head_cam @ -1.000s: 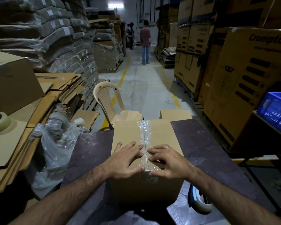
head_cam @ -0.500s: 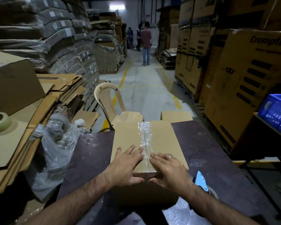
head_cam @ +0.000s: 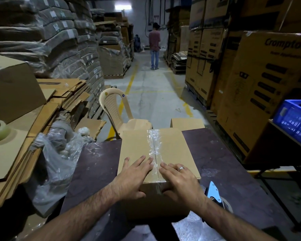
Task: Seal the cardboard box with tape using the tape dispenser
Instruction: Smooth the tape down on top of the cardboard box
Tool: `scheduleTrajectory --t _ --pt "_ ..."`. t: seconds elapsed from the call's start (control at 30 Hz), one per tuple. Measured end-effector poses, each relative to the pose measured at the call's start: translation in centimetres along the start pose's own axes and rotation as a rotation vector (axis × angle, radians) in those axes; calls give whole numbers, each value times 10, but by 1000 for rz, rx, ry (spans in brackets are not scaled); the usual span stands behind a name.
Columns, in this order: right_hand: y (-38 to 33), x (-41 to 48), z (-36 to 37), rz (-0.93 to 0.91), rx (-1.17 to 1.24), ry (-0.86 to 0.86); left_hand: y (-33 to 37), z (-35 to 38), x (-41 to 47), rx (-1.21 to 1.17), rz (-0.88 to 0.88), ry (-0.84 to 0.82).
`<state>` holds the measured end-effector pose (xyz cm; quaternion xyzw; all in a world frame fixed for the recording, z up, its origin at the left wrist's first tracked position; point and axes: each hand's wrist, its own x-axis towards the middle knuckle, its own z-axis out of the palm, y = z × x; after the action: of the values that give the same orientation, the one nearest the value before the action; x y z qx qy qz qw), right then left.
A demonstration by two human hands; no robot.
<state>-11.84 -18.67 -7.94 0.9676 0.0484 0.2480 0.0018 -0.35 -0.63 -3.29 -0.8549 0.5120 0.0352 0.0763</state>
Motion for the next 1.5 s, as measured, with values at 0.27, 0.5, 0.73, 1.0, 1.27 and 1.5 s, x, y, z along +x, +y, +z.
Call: scheduleTrajectory --t 0.27,0.5,0.73,1.0,1.27,1.5 --pt "1 -6 4 -8 -5 49 4 -2 -4 -13 -1 7" --pt "-12 -2 18 70 -20 215 4 -1 -7 -33 9 21" --pt "-18 2 22 107 -47 324 2 3 -6 -37 18 49" --pt "-18 8 20 122 -36 382 -1 7 -4 -53 12 63" --pt "-19 9 13 138 15 343 -2 6 -5 -76 13 89" --pt "5 -3 2 27 120 184 -1 6 -7 -114 28 114"
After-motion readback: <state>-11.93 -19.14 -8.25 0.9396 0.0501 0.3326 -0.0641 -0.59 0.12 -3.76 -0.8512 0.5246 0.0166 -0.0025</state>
